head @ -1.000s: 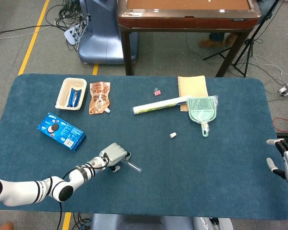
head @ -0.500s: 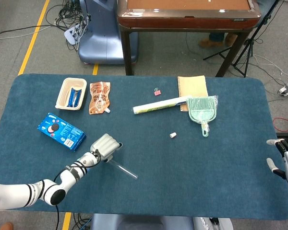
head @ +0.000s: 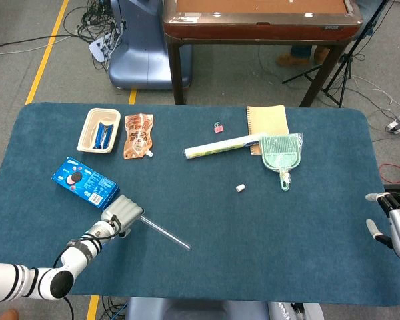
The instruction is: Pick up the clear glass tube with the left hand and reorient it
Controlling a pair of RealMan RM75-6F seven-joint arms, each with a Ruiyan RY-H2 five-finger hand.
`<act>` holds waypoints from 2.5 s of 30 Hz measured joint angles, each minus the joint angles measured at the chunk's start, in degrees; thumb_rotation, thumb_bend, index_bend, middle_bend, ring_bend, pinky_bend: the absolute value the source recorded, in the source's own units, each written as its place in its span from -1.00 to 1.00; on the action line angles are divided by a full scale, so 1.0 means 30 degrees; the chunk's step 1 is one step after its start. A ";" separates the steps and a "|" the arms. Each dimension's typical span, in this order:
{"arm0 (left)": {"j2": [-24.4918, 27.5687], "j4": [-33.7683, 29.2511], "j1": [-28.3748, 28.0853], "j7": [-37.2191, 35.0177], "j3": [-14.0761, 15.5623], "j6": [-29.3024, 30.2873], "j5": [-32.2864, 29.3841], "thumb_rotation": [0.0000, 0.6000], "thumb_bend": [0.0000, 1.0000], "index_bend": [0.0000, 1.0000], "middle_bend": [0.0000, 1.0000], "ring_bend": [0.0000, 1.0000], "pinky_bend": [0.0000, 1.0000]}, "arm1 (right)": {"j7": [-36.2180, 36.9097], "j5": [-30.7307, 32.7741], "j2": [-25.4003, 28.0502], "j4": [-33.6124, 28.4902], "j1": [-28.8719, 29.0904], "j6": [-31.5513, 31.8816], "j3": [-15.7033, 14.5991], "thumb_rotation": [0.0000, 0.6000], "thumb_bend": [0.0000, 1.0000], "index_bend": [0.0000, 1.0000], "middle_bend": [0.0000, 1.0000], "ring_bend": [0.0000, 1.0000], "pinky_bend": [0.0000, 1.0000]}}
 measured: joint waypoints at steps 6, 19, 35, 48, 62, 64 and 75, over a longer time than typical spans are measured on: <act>0.0331 -0.0925 -0.1565 0.0972 0.1539 -0.0328 -0.2401 1.00 -0.41 -0.64 0.95 1.00 0.74 | -0.0140 0.0042 0.0050 -0.0148 -0.0073 0.0043 -0.0024 1.00 -0.40 -0.28 -0.28 -0.40 -0.29; -0.0430 -0.0274 -0.2132 -0.0376 0.2016 -0.0840 -0.2384 1.00 -0.41 -0.67 0.95 1.00 0.74 | -0.0276 0.0092 0.0098 -0.0276 -0.0179 0.0092 -0.0060 1.00 -0.40 -0.28 -0.27 -0.39 -0.28; -0.2241 0.2460 -0.2657 -0.3101 0.0889 -0.1927 -0.1991 1.00 -0.41 -0.89 0.94 1.00 0.74 | -0.0049 0.0114 0.0097 -0.0131 -0.0405 0.0302 -0.0091 1.00 -0.40 -0.28 -0.27 -0.38 -0.27; -0.2763 0.2895 -0.1915 -0.5643 -0.0713 -0.1370 0.0983 1.00 -0.41 -0.89 0.92 1.00 0.74 | 0.0323 0.0319 0.0047 0.0196 -0.0505 0.0232 -0.0061 1.00 -0.40 -0.28 -0.26 -0.35 -0.27; -0.3272 0.0249 -0.0450 -0.6638 -0.0146 -0.1525 0.6233 0.90 -0.41 -0.87 0.91 1.00 0.74 | 0.0675 0.0166 -0.0121 0.0547 -0.0405 0.0092 -0.0070 1.00 -0.40 -0.28 -0.25 -0.35 -0.26; -0.3633 0.0470 -0.0344 -0.6728 -0.0182 -0.1448 0.6305 0.90 -0.41 -0.87 0.91 1.00 0.74 | 0.0733 0.0144 -0.0119 0.0577 -0.0451 0.0137 -0.0094 1.00 -0.40 -0.28 -0.25 -0.34 -0.27; -0.5050 0.1498 -0.0604 -0.6096 -0.0348 -0.1352 0.5870 0.90 -0.41 -0.86 0.91 1.00 0.74 | 0.0941 0.0131 -0.0092 0.0719 -0.0610 0.0287 -0.0128 1.00 -0.40 -0.28 -0.25 -0.34 -0.26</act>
